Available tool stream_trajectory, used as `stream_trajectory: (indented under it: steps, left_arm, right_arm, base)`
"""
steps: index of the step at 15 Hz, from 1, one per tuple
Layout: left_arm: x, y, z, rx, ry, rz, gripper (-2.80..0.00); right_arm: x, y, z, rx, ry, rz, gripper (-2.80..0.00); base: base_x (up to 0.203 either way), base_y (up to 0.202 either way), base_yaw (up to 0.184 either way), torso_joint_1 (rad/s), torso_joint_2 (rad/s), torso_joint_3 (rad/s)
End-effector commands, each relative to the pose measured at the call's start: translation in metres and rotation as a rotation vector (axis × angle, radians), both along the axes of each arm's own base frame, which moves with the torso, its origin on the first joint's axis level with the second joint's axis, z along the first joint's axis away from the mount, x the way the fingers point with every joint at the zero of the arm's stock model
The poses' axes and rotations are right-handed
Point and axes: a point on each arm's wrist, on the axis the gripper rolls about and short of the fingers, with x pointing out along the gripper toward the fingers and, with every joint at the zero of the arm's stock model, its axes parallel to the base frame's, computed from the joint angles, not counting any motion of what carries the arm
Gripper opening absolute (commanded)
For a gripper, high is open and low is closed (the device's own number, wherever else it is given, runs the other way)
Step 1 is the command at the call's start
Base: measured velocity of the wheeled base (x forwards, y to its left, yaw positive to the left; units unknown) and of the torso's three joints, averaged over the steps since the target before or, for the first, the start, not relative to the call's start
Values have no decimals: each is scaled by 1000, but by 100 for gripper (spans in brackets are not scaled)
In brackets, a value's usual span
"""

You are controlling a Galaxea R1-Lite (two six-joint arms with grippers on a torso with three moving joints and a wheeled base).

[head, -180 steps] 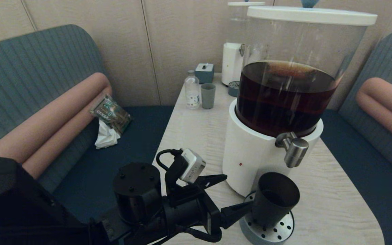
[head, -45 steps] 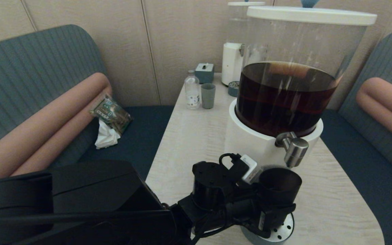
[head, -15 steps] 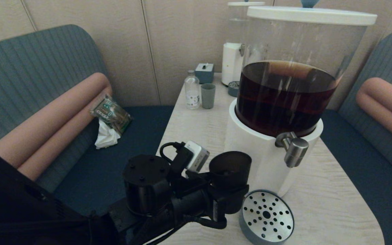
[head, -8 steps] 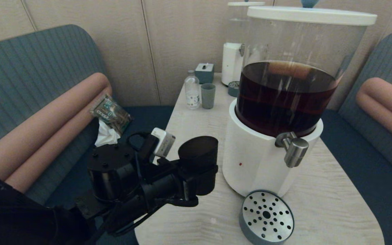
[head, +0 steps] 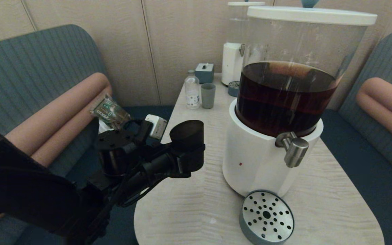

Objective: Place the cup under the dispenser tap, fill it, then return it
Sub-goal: Place the cup next to the water dispenser

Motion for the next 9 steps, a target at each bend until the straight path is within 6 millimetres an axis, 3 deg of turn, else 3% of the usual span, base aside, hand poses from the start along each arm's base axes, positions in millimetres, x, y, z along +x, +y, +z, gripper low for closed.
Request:
stream_trajectory:
  steps: [1,4,9]
  left_arm:
    - [18,-3,-16,12,22,18,-280]
    - [45,0,-31,17,23,61,-280]
    - [82,26,-56,37,41,167,-280]
  right_arm:
    - [0,0,0,-1,-4,1,-280]
    - [0,0,0,0,-3,1,-280]
    - [0,0,0,0,-4,1,-280]
  base:
    - [0,0,0,0,0,0]
    - [0,0,0,0,0,0]
    - [0,0,0,0,0,0]
